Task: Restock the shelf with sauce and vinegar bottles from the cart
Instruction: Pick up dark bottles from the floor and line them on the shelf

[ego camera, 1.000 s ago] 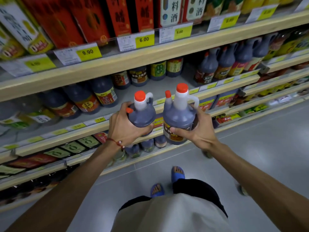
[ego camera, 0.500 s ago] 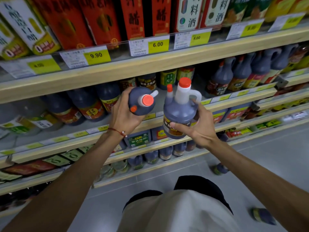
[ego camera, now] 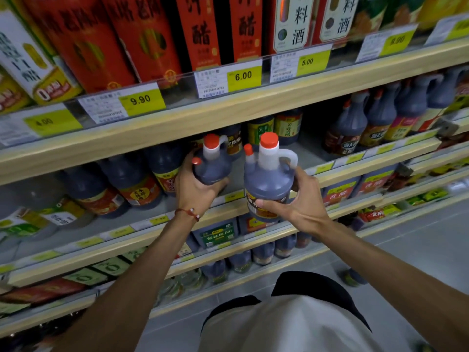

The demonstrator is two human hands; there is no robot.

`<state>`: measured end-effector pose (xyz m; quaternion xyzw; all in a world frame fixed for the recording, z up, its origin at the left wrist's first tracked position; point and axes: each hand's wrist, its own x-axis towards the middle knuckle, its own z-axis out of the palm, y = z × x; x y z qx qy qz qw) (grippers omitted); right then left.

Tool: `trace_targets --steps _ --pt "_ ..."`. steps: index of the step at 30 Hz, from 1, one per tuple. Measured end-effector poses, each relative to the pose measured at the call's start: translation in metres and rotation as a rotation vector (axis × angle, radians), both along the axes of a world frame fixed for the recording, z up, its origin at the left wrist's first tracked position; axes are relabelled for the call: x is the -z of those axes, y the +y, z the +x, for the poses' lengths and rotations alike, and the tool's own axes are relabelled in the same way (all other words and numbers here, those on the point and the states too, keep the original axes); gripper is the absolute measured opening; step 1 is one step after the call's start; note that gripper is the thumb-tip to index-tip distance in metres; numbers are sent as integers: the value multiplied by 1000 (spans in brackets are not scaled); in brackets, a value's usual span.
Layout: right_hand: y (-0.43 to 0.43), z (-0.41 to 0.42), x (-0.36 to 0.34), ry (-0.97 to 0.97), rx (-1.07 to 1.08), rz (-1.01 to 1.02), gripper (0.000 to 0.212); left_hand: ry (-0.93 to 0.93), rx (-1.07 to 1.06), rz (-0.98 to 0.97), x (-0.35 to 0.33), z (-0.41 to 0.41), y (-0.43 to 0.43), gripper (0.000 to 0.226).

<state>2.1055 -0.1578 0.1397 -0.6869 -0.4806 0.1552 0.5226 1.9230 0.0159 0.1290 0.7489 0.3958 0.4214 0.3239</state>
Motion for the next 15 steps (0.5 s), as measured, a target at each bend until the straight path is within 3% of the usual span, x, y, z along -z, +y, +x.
trace_targets --steps 6,15 --pt "1 0 -2 17 20 -9 81 -3 18 -197 0 7 24 94" --pt "-10 -5 -4 54 36 -43 87 -84 37 -321 1 12 28 88"
